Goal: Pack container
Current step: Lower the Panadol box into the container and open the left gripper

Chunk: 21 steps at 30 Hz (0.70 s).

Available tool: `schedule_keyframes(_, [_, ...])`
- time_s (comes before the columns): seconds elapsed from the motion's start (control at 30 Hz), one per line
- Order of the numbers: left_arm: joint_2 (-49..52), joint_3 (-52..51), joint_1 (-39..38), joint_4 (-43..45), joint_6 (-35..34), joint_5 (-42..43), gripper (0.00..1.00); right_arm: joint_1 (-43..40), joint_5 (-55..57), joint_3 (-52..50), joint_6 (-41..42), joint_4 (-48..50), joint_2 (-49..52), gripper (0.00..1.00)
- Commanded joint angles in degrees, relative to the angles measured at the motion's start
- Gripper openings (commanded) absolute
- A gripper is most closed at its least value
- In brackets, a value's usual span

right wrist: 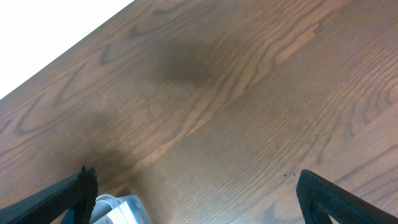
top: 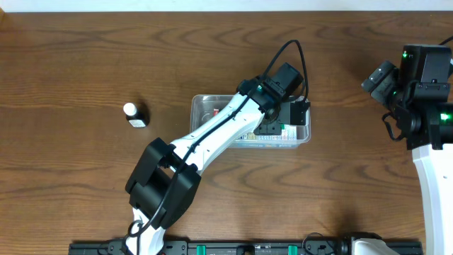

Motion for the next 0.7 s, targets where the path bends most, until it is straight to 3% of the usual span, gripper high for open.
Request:
schedule_keyframes(0.0, [-0.96, 1.70, -0.09, 0.11, -1.01, -3.65, 0.59, -0.17, 0.79, 0.22, -0.61, -0.09, 0.00, 0.99])
schedule_keyframes(0.1, [-4.66, 3.39, -0.07, 0.00, -6.01, -6.19, 0.60, -0.17, 0.79, 0.22, -0.61, -0.09, 0.00, 0.99])
schedule_keyframes(0.23, [-15.61, 4.59, 0.13, -1.05, -18.38, -7.61, 0.64, -0.17, 0.79, 0.22, -0.61, -0.09, 0.00, 0.99])
schedule_keyframes(0.3, [-21.29, 4.59, 0.13, -2.97, -20.79, -7.58, 0.87, -0.17, 0.79, 0.22, -0.61, -0.09, 0.00, 0.99])
schedule_keyframes(0.37, [-26.69, 4.59, 0.13, -4.85, -23.65, -7.56, 0.98, -0.17, 0.79, 0.22, -0.61, -0.09, 0.00, 0.99])
schedule_keyframes(0.5, [-36.96, 4.59, 1.68, -7.80, -32.96, -9.25, 0.98, -0.17, 0.79, 0.22, -0.61, -0.09, 0.00, 0.99])
schedule_keyframes(0.67, [-43.50, 4.59, 14.56, -12.57, -52.85, -23.52, 0.98, -0.17, 0.79, 0.22, -0.61, -0.09, 0.00, 0.99])
